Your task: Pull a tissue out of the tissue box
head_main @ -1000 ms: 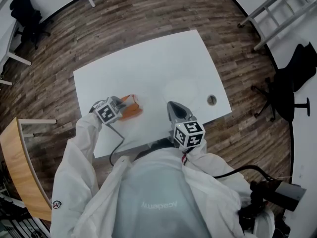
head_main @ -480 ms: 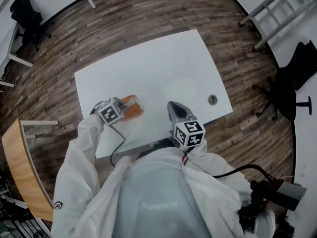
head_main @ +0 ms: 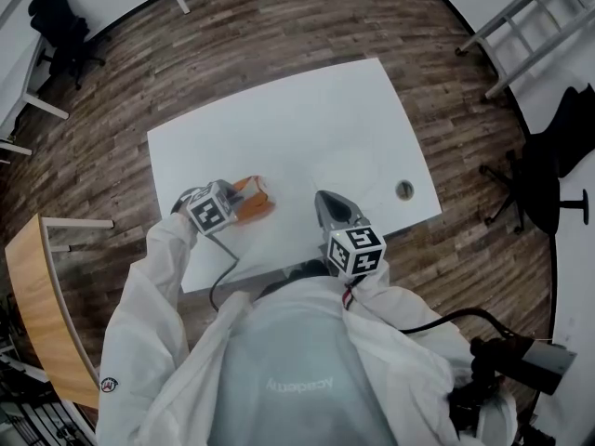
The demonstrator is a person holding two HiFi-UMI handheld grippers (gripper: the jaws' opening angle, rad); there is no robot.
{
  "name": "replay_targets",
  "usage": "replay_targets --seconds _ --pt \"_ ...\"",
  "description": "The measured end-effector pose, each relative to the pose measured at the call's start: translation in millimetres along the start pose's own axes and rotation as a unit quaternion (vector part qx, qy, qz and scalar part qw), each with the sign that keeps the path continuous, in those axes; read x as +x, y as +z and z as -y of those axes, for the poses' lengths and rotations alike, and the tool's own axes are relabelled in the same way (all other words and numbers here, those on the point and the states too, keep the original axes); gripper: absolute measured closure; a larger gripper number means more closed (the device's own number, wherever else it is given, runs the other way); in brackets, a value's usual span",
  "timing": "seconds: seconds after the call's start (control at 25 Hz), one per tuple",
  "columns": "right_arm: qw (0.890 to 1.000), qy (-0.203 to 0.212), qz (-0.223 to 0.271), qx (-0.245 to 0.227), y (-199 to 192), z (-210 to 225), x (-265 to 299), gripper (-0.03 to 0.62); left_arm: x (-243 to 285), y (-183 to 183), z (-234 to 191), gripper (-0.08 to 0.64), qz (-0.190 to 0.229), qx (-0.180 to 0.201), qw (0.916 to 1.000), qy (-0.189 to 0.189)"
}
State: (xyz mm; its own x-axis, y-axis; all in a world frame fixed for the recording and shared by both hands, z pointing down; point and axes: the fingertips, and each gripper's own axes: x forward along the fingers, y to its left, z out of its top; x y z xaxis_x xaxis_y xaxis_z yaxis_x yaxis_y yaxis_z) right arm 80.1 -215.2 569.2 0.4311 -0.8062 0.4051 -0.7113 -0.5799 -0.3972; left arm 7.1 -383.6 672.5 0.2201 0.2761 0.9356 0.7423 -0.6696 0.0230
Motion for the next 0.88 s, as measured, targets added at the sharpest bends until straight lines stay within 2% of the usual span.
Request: replay_targets --seconds 0.48,0.88 --pt "0.999 0.032 -0.012 -0.005 -4 -17 15 0.591 -15 3 7 0.560 0.006 0.000 0.9998 0.017" --pt "0.995 0.078 -0.056 -0.021 -30 -39 52 0.591 -26 11 12 0.560 0.009 -0.002 0.9994 0.035"
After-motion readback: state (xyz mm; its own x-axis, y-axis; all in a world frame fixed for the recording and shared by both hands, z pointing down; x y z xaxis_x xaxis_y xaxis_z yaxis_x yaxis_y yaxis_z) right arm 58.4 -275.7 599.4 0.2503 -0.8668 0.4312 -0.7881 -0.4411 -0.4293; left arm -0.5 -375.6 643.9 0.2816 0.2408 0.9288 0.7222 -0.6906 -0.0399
